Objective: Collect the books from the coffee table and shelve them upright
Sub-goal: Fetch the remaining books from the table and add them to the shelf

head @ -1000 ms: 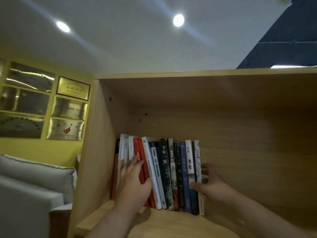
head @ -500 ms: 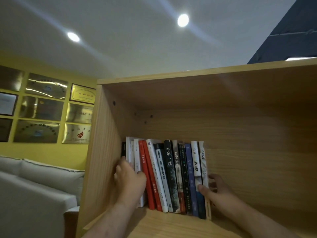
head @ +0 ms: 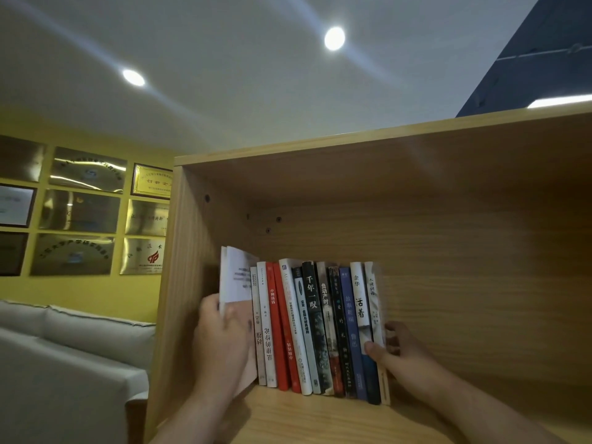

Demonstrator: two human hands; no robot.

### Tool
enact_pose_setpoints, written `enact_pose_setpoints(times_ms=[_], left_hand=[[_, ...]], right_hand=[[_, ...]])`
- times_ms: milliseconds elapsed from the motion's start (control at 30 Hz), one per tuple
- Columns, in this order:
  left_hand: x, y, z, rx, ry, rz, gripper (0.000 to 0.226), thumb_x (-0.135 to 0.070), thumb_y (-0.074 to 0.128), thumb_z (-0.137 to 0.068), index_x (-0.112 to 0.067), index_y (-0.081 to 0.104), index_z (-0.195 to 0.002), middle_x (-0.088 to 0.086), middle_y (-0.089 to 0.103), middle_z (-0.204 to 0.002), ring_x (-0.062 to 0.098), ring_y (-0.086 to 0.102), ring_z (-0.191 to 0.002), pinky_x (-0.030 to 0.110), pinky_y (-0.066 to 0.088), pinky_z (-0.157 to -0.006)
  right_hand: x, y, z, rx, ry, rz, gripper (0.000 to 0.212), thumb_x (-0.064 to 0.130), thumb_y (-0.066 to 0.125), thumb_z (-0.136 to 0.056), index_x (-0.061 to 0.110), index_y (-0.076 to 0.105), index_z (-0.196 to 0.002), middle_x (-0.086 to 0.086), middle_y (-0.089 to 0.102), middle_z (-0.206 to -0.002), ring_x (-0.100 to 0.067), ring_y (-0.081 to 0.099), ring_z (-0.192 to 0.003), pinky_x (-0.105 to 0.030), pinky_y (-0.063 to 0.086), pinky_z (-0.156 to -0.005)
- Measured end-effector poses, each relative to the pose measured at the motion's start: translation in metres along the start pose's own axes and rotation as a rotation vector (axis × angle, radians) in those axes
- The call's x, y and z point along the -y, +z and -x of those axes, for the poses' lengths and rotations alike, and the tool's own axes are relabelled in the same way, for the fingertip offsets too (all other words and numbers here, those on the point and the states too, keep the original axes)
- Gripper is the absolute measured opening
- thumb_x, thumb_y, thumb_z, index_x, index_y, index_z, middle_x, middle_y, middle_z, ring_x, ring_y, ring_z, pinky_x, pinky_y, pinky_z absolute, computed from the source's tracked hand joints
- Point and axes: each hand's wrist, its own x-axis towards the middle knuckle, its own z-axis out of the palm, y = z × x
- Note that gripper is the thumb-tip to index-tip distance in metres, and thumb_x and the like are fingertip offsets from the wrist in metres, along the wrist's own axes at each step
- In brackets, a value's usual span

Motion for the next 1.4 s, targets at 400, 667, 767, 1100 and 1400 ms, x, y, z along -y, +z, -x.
enact_pose_setpoints(times_ms=[400,667,767,1100,1400], left_hand=[[-0.041,-0.047,0.013,-0.040,-0.061,0.332,0.021,-0.019,0.043,-0.106,-0.010,0.062,-0.104,0.011,0.073,-0.095,0.036,0.069,-0.083,0.041,0.054,-0.069],[-0.036,-0.012,0.029,0.367,-0.376,0.435,0.024,-0.017,0.043,-0.105,-0.013,0.066,-0.112,0.015,0.078,-0.090,0.037,0.072,-0.079,0.044,0.056,-0.067],[-0.038,-0.005,0.031,0.497,-0.365,0.399,0.024,-0.020,0.043,-0.106,-0.018,0.064,-0.117,0.014,0.078,-0.094,0.035,0.073,-0.084,0.045,0.056,-0.070],[-0.053,0.045,0.041,0.744,-0.176,0.201,0.022,-0.032,0.048,-0.103,-0.029,0.071,-0.104,-0.001,0.072,-0.106,0.016,0.067,-0.097,0.024,0.050,-0.068],[-0.007,0.057,0.052,0.640,0.273,-0.373,0.035,-0.030,0.054,-0.099,-0.032,0.056,-0.134,-0.027,0.037,-0.136,-0.001,0.029,-0.136,0.029,0.026,-0.118]], right_hand=[[0.005,-0.005,0.006,0.081,0.114,-0.227,0.055,0.057,0.068,-0.083,0.034,0.049,-0.130,0.001,0.063,-0.122,-0.026,0.064,-0.115,-0.054,0.054,-0.100],[0.036,-0.019,0.021,-0.313,-0.005,-0.582,0.026,0.032,0.044,-0.108,0.020,0.067,-0.104,-0.012,0.074,-0.097,-0.018,0.072,-0.080,-0.027,0.056,-0.063],[0.049,-0.029,0.029,-0.225,-0.047,-0.673,0.025,0.024,0.049,-0.106,0.007,0.067,-0.104,-0.010,0.075,-0.096,-0.015,0.072,-0.075,-0.028,0.057,-0.065],[0.028,-0.070,0.045,-0.505,0.242,-0.799,0.021,0.015,0.060,-0.101,0.006,0.057,-0.119,-0.019,0.076,-0.098,-0.039,0.076,-0.080,-0.057,0.062,-0.073],[0.016,-0.042,0.019,-0.633,0.490,-1.135,0.039,-0.005,0.038,-0.101,-0.003,0.052,-0.137,-0.018,0.061,-0.110,-0.040,0.064,-0.097,-0.033,0.058,-0.064]])
